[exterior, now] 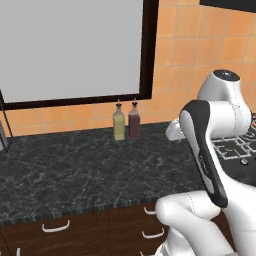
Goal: Navigate to the oven.
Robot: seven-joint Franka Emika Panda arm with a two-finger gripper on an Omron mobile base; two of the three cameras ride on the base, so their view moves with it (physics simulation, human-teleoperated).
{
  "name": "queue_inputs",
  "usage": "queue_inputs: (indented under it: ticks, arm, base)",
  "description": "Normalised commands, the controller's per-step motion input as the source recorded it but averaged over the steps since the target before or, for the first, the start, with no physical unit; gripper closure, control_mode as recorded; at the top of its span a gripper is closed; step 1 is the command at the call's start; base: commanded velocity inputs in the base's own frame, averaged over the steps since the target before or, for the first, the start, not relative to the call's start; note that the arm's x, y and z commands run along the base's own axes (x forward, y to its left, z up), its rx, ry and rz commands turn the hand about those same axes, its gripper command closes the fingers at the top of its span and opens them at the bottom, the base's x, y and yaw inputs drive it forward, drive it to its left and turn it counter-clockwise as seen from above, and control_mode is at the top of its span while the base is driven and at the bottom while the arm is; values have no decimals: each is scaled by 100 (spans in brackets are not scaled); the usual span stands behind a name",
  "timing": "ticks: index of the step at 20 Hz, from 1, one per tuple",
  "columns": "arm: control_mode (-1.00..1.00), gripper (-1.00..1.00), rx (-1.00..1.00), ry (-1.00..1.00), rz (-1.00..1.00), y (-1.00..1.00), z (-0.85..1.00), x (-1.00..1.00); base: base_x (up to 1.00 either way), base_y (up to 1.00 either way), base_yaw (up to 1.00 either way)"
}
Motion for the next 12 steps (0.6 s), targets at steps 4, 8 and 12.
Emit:
queue_inputs:
  ticks: [4,8,12]
  arm:
    - [100,-100,0,0,0,-13,-10,-8]
    - [100,-100,0,0,0,0,0,0]
    - [100,-100,0,0,0,0,0,0]
  base:
    - [-46,-65,0]
    - [-72,-100,-1]
    - [-60,-100,-15]
